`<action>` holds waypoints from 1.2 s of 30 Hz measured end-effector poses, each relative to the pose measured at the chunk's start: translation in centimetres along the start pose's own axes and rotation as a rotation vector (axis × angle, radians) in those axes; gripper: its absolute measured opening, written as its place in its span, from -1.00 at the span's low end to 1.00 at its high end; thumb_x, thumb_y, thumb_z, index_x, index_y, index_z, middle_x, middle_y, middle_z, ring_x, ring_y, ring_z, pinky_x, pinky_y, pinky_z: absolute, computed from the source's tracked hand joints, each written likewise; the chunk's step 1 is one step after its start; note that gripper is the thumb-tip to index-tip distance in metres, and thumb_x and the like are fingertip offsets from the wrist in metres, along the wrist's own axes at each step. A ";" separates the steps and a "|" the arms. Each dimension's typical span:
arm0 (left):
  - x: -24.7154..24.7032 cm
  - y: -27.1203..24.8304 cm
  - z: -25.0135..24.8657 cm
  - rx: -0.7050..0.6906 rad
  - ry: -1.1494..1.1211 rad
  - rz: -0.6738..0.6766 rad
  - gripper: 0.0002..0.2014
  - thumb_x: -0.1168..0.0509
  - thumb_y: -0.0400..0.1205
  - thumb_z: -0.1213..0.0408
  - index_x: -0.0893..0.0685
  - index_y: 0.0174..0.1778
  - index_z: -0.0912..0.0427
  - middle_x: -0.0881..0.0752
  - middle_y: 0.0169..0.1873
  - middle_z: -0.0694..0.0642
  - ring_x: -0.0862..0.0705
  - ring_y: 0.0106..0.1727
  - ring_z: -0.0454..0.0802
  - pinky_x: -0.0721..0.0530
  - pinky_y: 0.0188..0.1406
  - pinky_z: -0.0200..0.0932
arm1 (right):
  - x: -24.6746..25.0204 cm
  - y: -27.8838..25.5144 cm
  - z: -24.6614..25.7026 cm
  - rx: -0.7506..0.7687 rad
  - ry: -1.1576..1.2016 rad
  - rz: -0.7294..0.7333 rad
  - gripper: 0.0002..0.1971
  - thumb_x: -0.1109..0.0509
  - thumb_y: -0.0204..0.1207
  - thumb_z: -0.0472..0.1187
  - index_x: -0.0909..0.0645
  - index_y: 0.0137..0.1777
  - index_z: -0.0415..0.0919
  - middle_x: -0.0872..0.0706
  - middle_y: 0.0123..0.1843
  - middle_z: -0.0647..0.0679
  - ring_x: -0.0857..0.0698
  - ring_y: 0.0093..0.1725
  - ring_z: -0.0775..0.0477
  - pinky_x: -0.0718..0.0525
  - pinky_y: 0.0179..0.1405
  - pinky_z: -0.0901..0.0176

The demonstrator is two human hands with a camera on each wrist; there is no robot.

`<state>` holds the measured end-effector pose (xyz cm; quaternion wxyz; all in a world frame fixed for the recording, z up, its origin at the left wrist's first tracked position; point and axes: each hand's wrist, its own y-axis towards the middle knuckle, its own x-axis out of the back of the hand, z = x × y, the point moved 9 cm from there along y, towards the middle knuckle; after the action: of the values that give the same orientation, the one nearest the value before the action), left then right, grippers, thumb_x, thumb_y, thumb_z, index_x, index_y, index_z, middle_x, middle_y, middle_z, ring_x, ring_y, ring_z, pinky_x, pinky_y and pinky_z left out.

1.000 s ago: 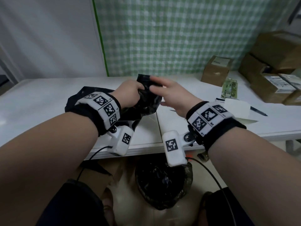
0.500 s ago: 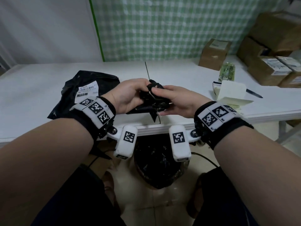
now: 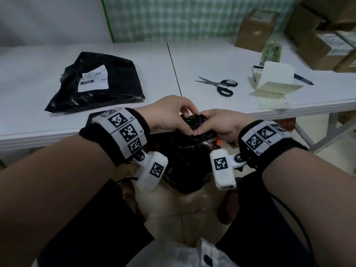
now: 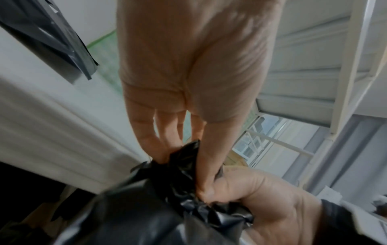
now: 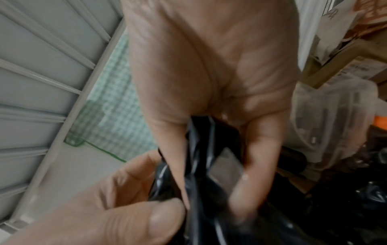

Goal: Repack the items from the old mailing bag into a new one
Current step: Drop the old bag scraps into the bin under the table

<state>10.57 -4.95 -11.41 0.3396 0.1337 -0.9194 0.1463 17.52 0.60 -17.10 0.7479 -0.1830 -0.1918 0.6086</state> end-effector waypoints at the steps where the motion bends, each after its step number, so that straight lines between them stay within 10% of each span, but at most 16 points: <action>1: -0.4 -0.2 0.0 0.001 0.064 0.015 -0.50 -0.57 0.30 0.35 -0.67 0.15 0.04 -0.65 -0.02 0.02 -0.61 -0.22 -0.11 -0.62 -0.20 -0.23 | 0.1 0.2 -0.7 -0.012 0.009 -0.008 -0.76 -0.29 0.47 -0.58 -0.60 -0.18 -0.23 -0.67 -0.34 -0.16 -0.63 -0.32 -0.14 -0.66 -0.30 0.19; 6: -4.1 -0.4 2.6 0.058 0.047 0.159 -0.51 -0.48 0.44 0.35 -0.54 0.28 0.11 -0.60 0.08 0.10 -0.64 -0.08 -0.03 -0.79 -0.13 -0.02 | -0.4 1.5 -4.3 -0.097 -0.010 0.008 -0.70 -0.27 0.46 -0.62 -0.59 -0.16 -0.17 -0.70 -0.40 -0.06 -0.71 -0.43 0.00 -0.69 -0.36 0.20; 11: -8.3 0.4 6.3 0.071 0.199 0.345 -0.39 -0.30 0.60 0.29 -0.27 0.57 0.03 -0.62 0.27 0.06 -0.60 0.07 -0.12 -0.48 0.03 -0.41 | 1.0 2.9 -8.2 -0.160 -0.063 -0.219 -0.67 -0.36 0.45 -0.55 -0.42 -0.20 -0.07 -0.58 -0.16 -0.08 -0.64 -0.19 -0.03 -0.72 -0.55 0.25; 15: -10.8 1.9 11.2 0.241 0.210 0.406 -0.35 -0.25 0.64 0.27 -0.13 0.63 0.07 -0.41 0.52 0.13 -0.44 0.46 0.03 -0.37 0.34 -0.30 | 4.0 4.3 -11.4 -0.189 -0.150 -0.531 -0.75 -0.54 0.33 -0.37 -0.53 -0.13 -0.12 -0.68 -0.07 -0.16 -0.73 -0.11 -0.17 -0.82 -0.28 -0.12; 18: -11.8 3.3 14.9 0.352 0.217 0.400 -0.41 -0.23 0.65 0.26 -0.21 0.61 0.09 -0.33 0.56 0.14 -0.37 0.52 0.07 -0.36 0.38 -0.27 | 5.7 5.2 -12.7 -0.229 -0.358 -0.657 -0.65 -0.57 0.27 -0.14 -0.69 0.04 -0.24 -0.78 -0.01 -0.20 -0.76 -0.02 -0.21 -0.77 -0.07 -0.01; 26: -12.5 5.9 22.4 0.526 0.180 0.248 -0.58 -0.22 0.65 0.24 -0.44 0.45 0.10 -0.40 0.49 0.16 -0.42 0.47 0.10 -0.41 0.34 -0.20 | 5.2 10.4 -16.5 -0.350 -0.793 -0.581 -0.57 -0.27 0.45 -0.36 -0.38 0.33 -0.17 -0.55 0.25 -0.31 -0.61 0.19 -0.35 -0.57 -0.02 0.00; 36: -12.9 8.7 24.1 0.512 0.185 0.133 -0.80 -0.15 0.67 0.24 -0.50 0.20 -0.03 -0.59 0.33 0.17 -0.55 0.31 0.07 -0.42 0.13 -0.30 | 1.7 17.7 -22.6 -0.546 -0.680 0.003 -0.58 -0.21 0.62 -0.22 -0.48 0.44 -0.37 -0.51 0.47 -0.29 -0.47 0.47 -0.26 -0.44 0.37 0.06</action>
<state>2.97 -3.73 -39.02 0.3668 0.1405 -0.8246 0.4072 14.51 4.77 -45.42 0.5653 -0.1633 -0.5809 0.5624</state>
